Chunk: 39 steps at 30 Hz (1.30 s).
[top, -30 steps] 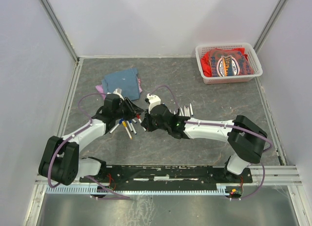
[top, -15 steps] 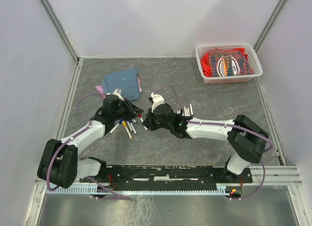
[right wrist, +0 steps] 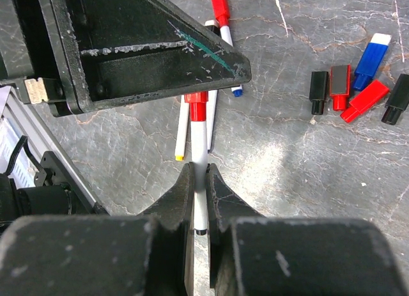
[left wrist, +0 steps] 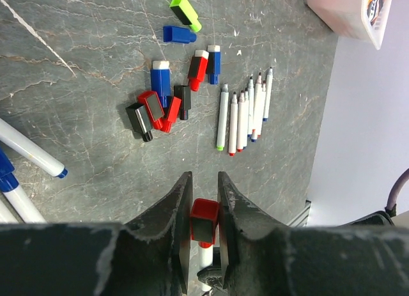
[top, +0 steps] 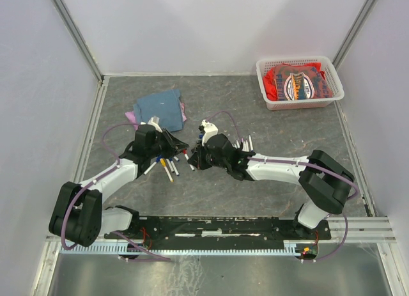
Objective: Open the pen caps
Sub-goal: Open the pen cap from the pen.
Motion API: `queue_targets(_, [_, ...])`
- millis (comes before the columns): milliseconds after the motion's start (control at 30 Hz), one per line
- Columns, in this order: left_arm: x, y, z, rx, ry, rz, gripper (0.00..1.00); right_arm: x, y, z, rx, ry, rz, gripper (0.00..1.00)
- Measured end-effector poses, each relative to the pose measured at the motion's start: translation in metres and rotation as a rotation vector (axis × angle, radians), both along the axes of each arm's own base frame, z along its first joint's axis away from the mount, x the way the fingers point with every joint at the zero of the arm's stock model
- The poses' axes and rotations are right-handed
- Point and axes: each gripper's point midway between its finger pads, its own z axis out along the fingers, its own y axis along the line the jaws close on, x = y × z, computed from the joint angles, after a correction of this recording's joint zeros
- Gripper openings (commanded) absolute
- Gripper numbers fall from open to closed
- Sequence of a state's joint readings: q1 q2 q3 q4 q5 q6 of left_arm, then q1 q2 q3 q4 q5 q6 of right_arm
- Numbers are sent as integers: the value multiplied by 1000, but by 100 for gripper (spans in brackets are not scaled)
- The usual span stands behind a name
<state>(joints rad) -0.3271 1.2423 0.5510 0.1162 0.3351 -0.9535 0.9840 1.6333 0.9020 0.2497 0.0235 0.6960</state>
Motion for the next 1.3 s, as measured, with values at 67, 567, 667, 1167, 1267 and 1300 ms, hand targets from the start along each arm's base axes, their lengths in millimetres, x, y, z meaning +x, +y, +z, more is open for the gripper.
queue_targets(67, [0, 0, 0, -2, -2, -2, 3, 0, 0, 0, 3, 3, 1, 1])
queue_targets(567, [2, -4, 8, -26, -42, -15, 3, 3, 1, 5, 55, 22, 27, 34])
queue_targets(667, [3, -5, 11, -34, -53, -21, 3, 3, 3, 6, 61, 24, 34, 34])
queue_targets(1167, [12, -3, 14, -23, -42, 12, 3, 13, 15, -8, 28, 37, 40, 1])
queue_targets(1267, [22, 2, 10, 19, -11, 56, 3, 23, 14, -11, -21, 10, 19, 1])
queue_targets(1300, [25, 4, 7, 33, -2, 72, 3, 26, 13, -13, -41, 1, 13, 1])
